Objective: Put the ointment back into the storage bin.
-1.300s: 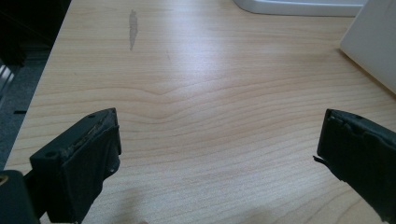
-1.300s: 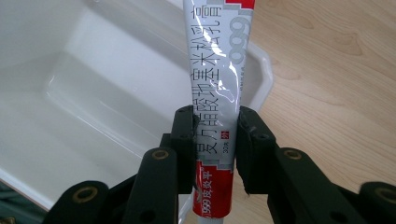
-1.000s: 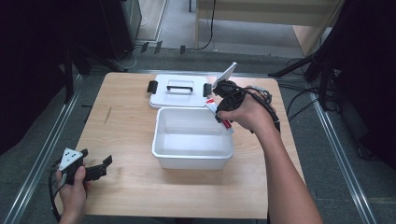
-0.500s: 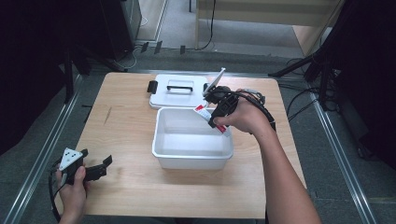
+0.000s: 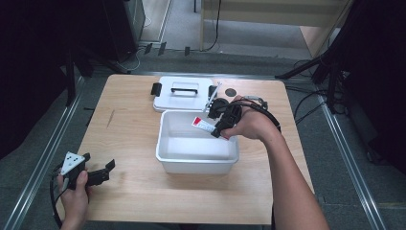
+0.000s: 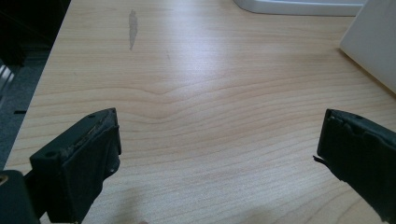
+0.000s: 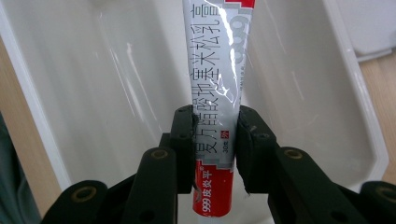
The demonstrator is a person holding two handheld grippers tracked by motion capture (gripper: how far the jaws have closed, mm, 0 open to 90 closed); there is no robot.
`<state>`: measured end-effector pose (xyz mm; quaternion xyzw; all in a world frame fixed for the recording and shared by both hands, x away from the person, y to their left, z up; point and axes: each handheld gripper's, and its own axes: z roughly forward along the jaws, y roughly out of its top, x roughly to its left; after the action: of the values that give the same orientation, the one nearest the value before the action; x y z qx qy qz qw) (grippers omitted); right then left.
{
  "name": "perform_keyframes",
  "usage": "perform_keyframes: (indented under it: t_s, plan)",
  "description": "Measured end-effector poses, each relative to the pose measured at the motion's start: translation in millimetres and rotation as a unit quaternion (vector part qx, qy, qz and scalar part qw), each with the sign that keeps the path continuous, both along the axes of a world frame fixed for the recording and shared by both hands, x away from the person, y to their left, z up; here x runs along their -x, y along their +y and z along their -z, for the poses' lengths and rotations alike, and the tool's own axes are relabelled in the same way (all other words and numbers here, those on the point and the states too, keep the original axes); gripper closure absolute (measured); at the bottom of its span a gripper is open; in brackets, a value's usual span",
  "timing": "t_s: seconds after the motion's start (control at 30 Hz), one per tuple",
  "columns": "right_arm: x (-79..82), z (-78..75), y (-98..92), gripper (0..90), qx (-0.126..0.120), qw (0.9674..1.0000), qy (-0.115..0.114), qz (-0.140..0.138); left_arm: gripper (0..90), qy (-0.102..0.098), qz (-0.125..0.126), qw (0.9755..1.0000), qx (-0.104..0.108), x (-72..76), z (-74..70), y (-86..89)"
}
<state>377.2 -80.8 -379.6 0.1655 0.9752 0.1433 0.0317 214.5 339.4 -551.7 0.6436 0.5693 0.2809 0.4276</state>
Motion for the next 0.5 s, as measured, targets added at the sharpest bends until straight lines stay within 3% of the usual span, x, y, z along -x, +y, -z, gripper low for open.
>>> perform_keyframes:
  t_s: [0.03, 0.17, 0.5]
  plan:
    - [1.1, 2.7, -0.1, 71.7, 0.003, 0.9998, -0.008, -0.016, 0.1, 0.000, 0.000, 1.0000, 0.000, 0.0, 0.0, 0.0]
    - [0.9, 7.1, 0.1, 71.7, 0.005, 0.9995, -0.011, -0.028, 0.1, 0.000, 0.000, 1.0000, -0.001, 0.0, 0.0, -0.1]
    - [0.7, 22.0, 3.7, 71.7, 0.019, 0.9990, -0.004, -0.040, 0.1, 0.001, 0.000, 1.0000, 0.000, 0.2, -0.1, 0.0]
